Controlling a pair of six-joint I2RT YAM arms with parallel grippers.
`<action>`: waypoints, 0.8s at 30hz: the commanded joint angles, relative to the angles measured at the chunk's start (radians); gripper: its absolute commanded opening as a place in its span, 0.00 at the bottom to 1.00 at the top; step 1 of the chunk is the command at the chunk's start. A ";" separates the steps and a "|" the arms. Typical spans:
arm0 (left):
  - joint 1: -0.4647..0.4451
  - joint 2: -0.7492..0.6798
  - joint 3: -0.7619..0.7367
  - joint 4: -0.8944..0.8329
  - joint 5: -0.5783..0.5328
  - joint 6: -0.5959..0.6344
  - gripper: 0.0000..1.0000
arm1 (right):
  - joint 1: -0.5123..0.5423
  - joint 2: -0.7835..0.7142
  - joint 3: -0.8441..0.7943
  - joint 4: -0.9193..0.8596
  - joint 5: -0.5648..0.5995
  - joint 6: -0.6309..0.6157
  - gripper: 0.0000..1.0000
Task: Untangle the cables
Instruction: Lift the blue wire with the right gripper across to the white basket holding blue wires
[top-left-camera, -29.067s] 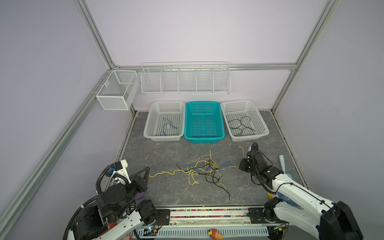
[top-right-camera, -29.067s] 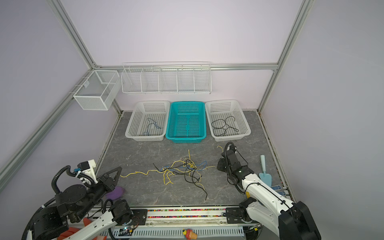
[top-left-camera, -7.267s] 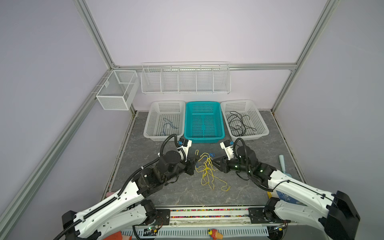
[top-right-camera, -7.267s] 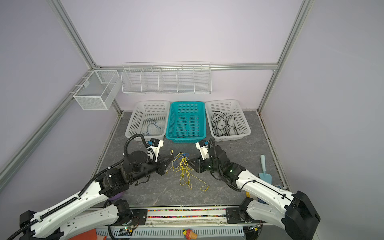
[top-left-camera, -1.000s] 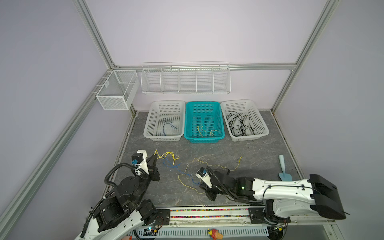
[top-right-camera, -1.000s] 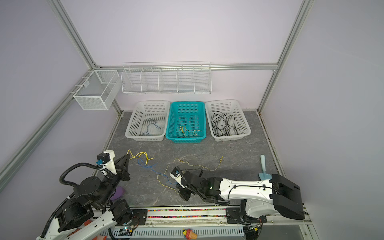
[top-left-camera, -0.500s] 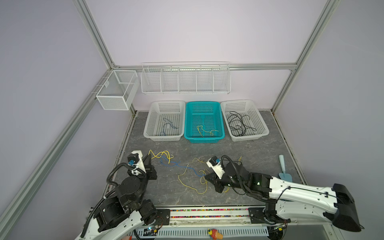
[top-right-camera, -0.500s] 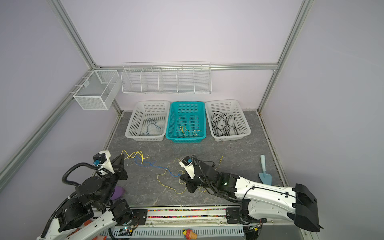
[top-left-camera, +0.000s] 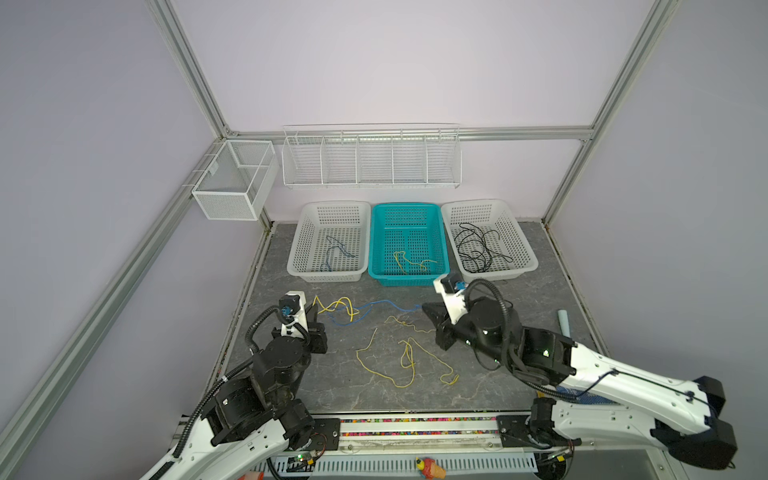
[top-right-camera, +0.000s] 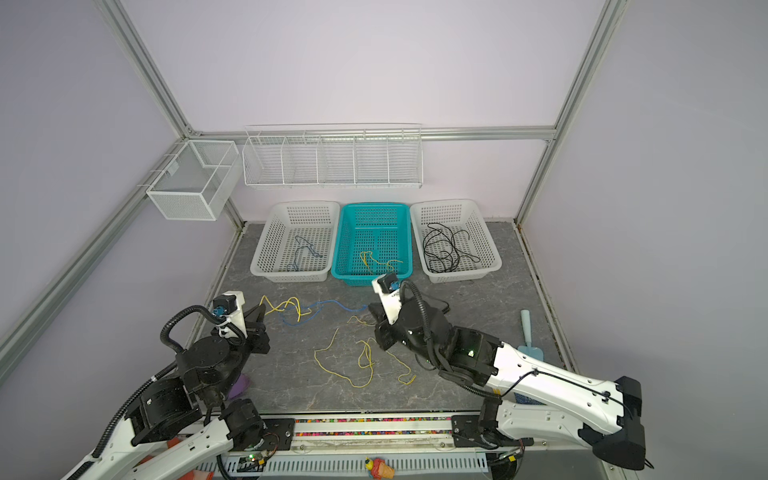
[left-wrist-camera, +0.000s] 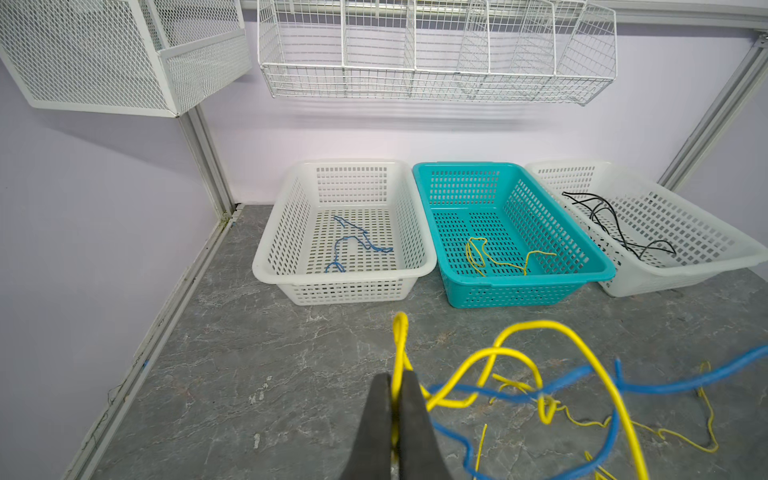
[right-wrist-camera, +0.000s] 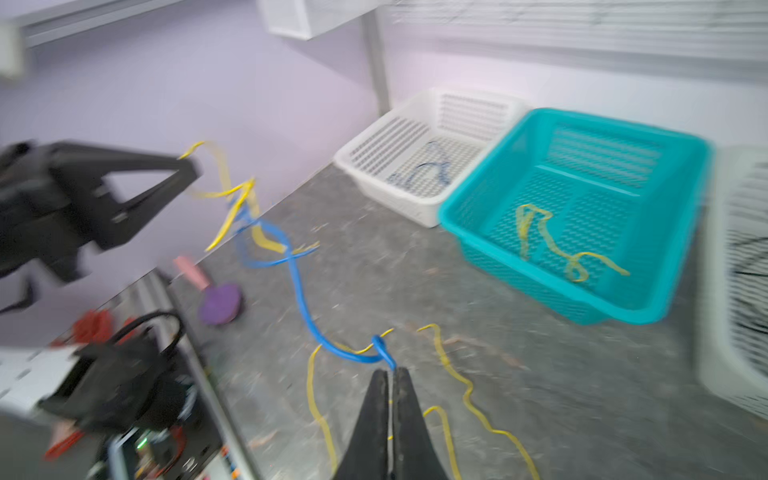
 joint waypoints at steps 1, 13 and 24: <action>0.005 -0.005 0.031 -0.022 -0.001 -0.001 0.00 | -0.146 -0.032 0.006 -0.074 0.044 0.044 0.06; 0.006 0.070 0.060 -0.097 -0.077 -0.009 0.00 | -0.555 -0.231 -0.055 -0.235 0.020 0.128 0.06; 0.032 0.145 0.079 -0.143 -0.132 -0.041 0.00 | -0.782 -0.348 -0.060 -0.339 -0.086 0.183 0.06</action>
